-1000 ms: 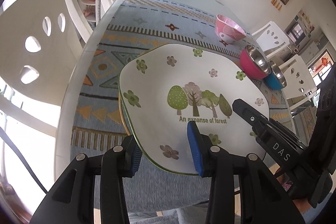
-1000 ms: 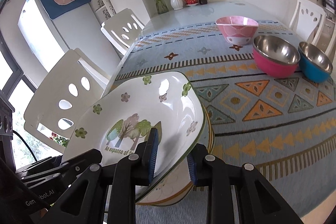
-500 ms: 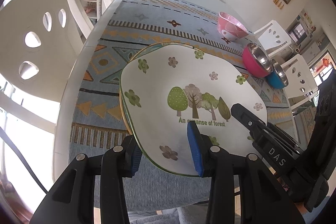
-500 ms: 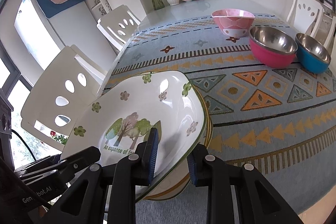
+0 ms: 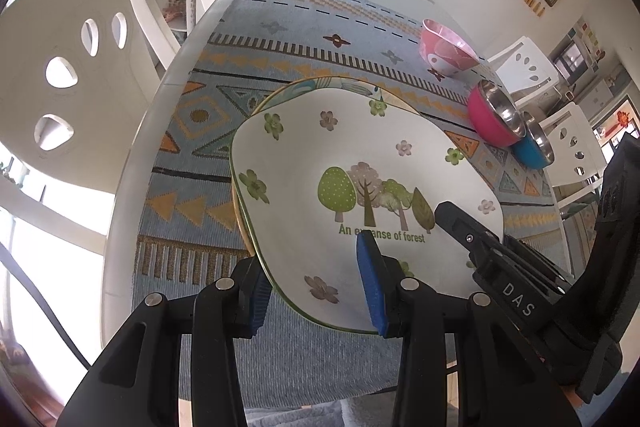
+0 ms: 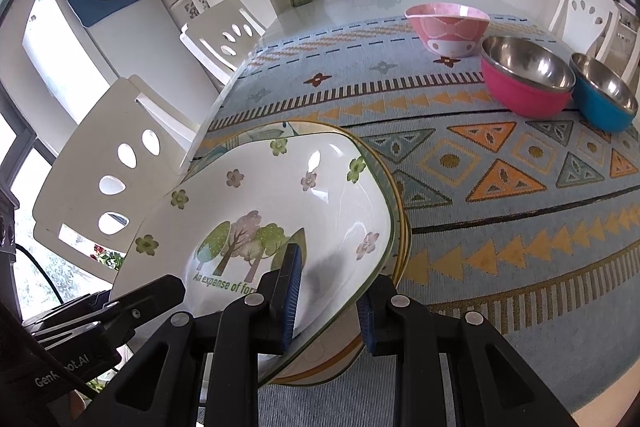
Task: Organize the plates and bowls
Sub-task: 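Carry the forest plate with both tools and lower it onto the blue-leaf plate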
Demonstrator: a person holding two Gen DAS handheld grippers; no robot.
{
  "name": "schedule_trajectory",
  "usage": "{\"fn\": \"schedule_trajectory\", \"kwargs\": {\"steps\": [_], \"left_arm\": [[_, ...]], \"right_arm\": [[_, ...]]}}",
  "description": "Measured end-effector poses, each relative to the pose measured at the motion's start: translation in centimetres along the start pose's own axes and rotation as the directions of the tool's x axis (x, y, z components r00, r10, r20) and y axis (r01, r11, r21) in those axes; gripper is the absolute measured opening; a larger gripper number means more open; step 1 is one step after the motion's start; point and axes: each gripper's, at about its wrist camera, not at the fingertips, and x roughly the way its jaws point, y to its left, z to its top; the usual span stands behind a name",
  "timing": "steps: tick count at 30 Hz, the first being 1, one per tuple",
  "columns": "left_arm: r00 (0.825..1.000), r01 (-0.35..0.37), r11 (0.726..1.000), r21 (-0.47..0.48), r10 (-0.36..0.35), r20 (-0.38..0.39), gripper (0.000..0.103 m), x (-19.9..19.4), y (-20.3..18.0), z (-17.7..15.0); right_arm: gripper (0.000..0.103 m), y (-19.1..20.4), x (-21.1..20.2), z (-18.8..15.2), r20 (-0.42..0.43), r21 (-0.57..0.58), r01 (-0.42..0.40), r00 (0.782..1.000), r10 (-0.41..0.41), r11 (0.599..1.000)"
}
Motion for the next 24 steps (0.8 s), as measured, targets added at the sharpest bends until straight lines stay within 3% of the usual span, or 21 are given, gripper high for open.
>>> {"fn": "schedule_trajectory", "kwargs": {"steps": [24], "left_arm": [[0.999, -0.03, 0.993, 0.112, 0.034, -0.035, 0.036, 0.9, -0.7, -0.1]], "right_arm": [[0.026, 0.6, 0.7, -0.3, 0.001, -0.052, 0.075, 0.997, -0.075, 0.996]]}}
